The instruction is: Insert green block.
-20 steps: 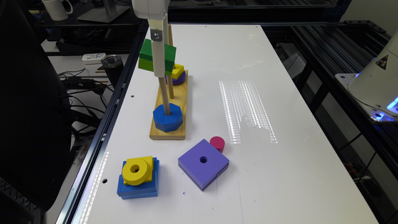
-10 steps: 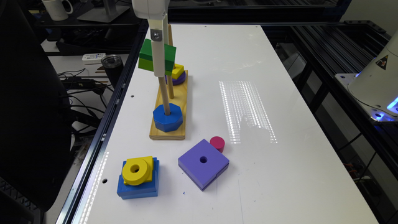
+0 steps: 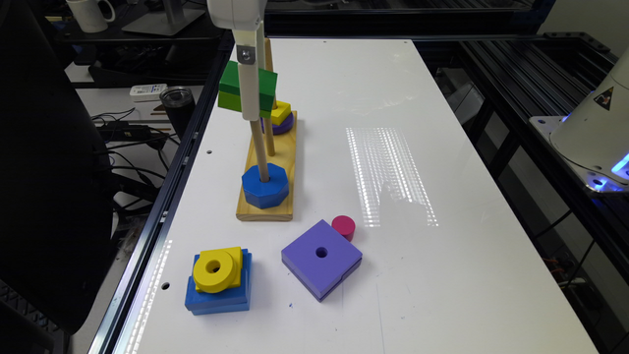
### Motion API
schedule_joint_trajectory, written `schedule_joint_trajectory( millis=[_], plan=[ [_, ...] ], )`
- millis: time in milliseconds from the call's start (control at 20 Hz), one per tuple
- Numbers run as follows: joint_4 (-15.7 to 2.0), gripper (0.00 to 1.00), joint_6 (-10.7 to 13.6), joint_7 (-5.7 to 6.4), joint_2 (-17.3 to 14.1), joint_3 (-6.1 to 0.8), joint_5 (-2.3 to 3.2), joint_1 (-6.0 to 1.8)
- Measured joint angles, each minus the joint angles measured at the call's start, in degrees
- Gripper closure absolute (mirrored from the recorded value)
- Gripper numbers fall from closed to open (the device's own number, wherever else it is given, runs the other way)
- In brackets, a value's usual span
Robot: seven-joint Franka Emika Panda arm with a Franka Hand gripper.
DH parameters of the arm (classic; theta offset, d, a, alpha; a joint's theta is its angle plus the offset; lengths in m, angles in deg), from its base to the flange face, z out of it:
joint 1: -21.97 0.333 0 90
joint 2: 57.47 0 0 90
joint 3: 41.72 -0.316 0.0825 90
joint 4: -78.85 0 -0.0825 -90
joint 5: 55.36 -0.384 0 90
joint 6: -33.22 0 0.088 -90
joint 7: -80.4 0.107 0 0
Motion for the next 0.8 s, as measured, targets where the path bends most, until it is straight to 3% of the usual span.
schedule_joint_trajectory(
  millis=[300,550,800],
  plan=[
    [-0.01,1.0,-0.11,0.03,-0.21,-0.02,0.11,0.04],
    [-0.01,1.0,-1.03,0.63,-1.57,-0.04,1.1,0.05],
    [-0.02,1.0,-1.09,0.83,-1.64,-0.12,1.24,0.09]
  ],
)
